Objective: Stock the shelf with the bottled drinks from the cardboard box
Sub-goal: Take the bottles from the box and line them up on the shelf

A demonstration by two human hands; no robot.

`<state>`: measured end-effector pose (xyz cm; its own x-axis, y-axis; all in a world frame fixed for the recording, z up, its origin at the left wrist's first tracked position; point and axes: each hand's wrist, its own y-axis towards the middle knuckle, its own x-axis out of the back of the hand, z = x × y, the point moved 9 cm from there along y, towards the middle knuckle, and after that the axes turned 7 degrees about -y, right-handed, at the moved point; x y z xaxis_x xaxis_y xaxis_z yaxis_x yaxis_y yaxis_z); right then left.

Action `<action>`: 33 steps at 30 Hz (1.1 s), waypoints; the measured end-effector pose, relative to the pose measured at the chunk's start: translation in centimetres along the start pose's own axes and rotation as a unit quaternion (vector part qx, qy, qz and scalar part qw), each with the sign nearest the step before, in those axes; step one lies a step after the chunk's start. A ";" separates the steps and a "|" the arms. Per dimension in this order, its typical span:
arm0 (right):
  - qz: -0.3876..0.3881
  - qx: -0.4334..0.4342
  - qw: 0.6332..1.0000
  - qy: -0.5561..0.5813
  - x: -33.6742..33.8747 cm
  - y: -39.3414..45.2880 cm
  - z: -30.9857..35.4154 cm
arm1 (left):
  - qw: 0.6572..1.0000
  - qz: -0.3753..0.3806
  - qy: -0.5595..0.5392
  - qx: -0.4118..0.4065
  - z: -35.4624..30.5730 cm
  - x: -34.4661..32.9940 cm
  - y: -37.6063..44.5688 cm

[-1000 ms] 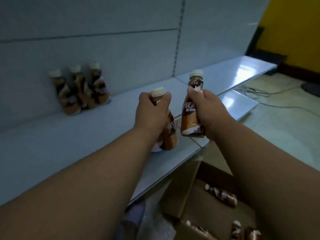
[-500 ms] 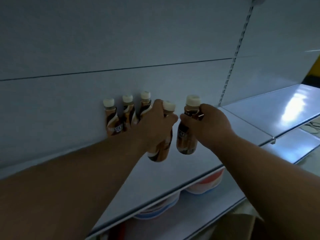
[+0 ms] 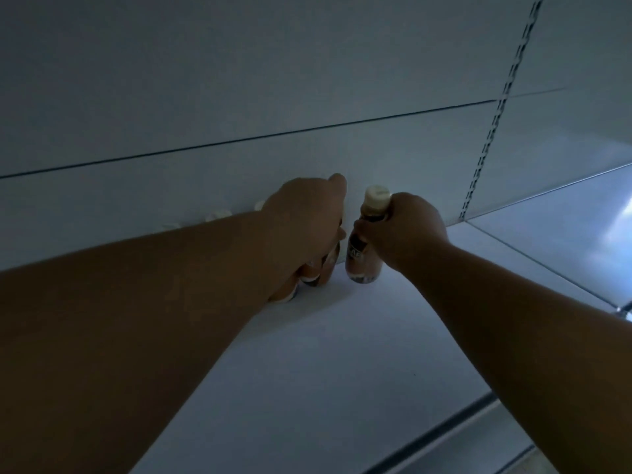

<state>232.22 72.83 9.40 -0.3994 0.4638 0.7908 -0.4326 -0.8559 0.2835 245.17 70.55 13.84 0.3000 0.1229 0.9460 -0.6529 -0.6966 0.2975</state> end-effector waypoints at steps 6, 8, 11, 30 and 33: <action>0.018 0.002 1.000 0.007 -2.9 1.7 1.0 | 0.998 0.003 0.056 0.030 1.5 -0.6 0.3; 0.019 0.000 1.000 0.002 -3.3 2.2 1.3 | 0.995 -0.008 0.087 0.037 1.6 -0.3 0.4; 0.034 0.010 0.999 -0.006 -3.9 2.7 1.7 | 0.989 -0.013 0.136 0.048 1.7 -0.2 0.5; -0.071 0.066 0.956 -0.279 21.1 -20.8 4.8 | 0.980 -0.032 -0.191 -0.037 -16.9 0.8 -15.9; -0.090 0.030 0.945 -0.312 24.7 -25.9 2.5 | 0.967 -0.014 -0.245 -0.074 -22.5 0.0 -18.6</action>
<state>235.57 105.84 22.95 0.2390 0.3936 0.8877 -0.3937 -0.7964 0.4591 241.66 99.46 11.24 0.5890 -0.2351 0.7732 -0.7212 -0.5846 0.3716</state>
